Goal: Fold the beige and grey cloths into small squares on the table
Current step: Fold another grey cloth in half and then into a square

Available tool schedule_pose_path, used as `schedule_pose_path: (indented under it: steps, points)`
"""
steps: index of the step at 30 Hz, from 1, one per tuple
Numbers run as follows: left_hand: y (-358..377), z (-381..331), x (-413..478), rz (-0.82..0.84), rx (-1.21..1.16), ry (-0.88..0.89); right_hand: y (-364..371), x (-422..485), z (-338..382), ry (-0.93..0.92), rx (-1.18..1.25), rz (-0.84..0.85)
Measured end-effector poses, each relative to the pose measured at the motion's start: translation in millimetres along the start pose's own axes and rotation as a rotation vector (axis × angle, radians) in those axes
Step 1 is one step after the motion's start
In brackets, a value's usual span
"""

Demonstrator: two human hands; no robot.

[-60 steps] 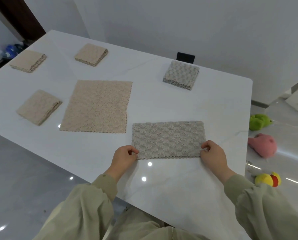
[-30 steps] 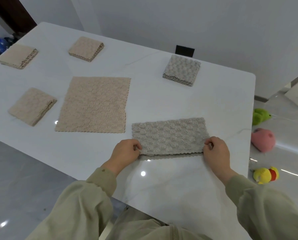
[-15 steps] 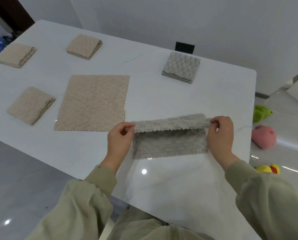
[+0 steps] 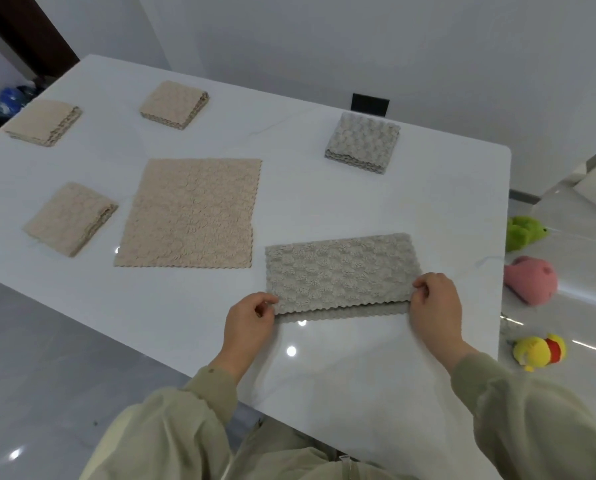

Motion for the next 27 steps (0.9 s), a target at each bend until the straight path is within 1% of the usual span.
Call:
schedule_pose_path:
  steps: [4,7,12,17,20,23,25,27]
  points:
    - [-1.8,1.7,-3.0,-0.013,0.044,0.054,-2.8,-3.8,2.2,-0.035,0.000,-0.040]
    - [-1.4,7.6,-5.9,-0.001,0.081,0.046,3.2,-6.3,-1.2,-0.048,-0.037,-0.022]
    - [3.2,9.7,-7.2,0.044,0.167,0.051,12.4,-8.7,-7.4,-0.020,-0.141,0.018]
    - [6.6,10.2,-6.0,0.139,0.342,0.228,14.6,-7.5,-6.7,-0.022,-0.215,0.031]
    - [7.7,13.1,-4.8,0.179,0.392,0.342,14.4,-5.9,-8.3,-0.038,-0.211,0.019]
    - [6.8,18.4,-1.9,0.217,0.441,0.365,14.7,-8.7,-8.7,-0.078,-0.230,0.011]
    - [6.5,14.3,1.0,0.218,0.510,0.370,12.3,-10.4,-5.7,-0.108,-0.256,-0.025]
    - [7.9,-2.2,6.9,0.148,0.535,0.447,6.8,-7.4,2.5,-0.134,-0.245,-0.092]
Point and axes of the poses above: each hand's wrist, its own x-axis towards the middle knuckle, its own y-axis out of the palm, z = x × y, the point moved 4 cm from there along x, towards the middle knuckle, and after that the axes turned 12 degrees about -x, right-handed, at the moved point
